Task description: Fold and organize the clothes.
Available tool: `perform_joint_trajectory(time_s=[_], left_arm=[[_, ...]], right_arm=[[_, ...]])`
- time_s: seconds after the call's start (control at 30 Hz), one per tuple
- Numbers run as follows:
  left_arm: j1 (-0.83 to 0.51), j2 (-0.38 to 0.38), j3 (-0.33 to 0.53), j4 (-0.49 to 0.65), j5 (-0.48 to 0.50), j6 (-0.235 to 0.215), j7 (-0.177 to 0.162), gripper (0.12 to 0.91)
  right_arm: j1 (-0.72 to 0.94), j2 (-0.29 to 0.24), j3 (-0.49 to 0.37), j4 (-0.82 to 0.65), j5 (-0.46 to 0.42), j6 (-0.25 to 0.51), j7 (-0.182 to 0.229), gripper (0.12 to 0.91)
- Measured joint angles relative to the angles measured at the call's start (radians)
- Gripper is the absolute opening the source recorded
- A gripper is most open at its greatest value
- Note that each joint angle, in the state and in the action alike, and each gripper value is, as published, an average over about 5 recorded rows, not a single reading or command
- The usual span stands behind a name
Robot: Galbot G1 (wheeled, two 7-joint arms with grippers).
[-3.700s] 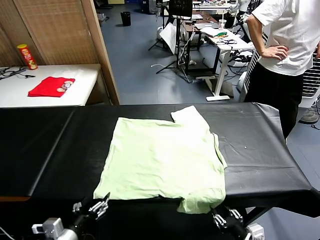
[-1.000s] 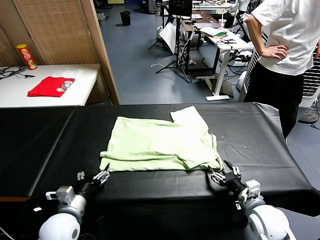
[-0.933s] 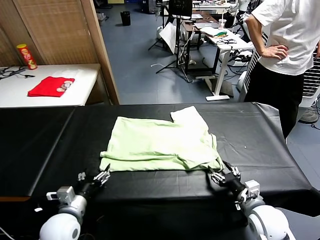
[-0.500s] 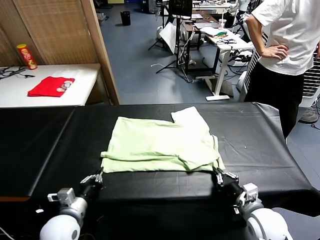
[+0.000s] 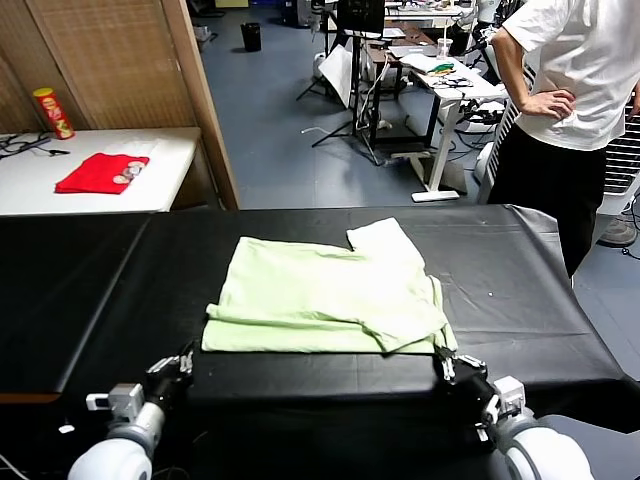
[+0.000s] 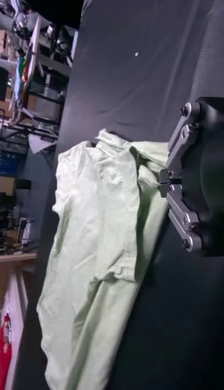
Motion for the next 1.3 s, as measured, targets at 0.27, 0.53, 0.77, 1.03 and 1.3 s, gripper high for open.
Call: perform_joint_trajectory(time_s=[0.27, 0.53, 0.77, 1.03, 1.3], left_arm=[[0.043, -0.020, -0.012, -0.081, -0.018, 0.019, -0.015, 0.185], [-0.044, 0.012, 0.004, -0.079, -0.096, 0.041, -0.024, 0.616], [-0.241, 0.065, 0.067, 0.017, -0.178, 0.066, -0.039, 0.793], [-0.519, 0.095, 0.207, 0.218, -0.229, 0.089, -0.051, 0.798], [-0.754, 0.099, 0.340, 0.427, -0.272, 0.119, -0.056, 0.798]], right_arm=[[-0.031, -0.020, 0.048, 0.077, 0.055, -0.023, 0.007, 0.509], [0.114, -0.046, 0.041, 0.043, 0.131, -0.024, 0.048, 0.792], [0.403, -0.040, -0.070, -0.149, 0.145, -0.046, 0.115, 0.798], [0.711, 0.014, -0.229, -0.428, 0.145, -0.097, 0.137, 0.798], [0.937, 0.094, -0.329, -0.694, 0.109, -0.117, 0.115, 0.798]])
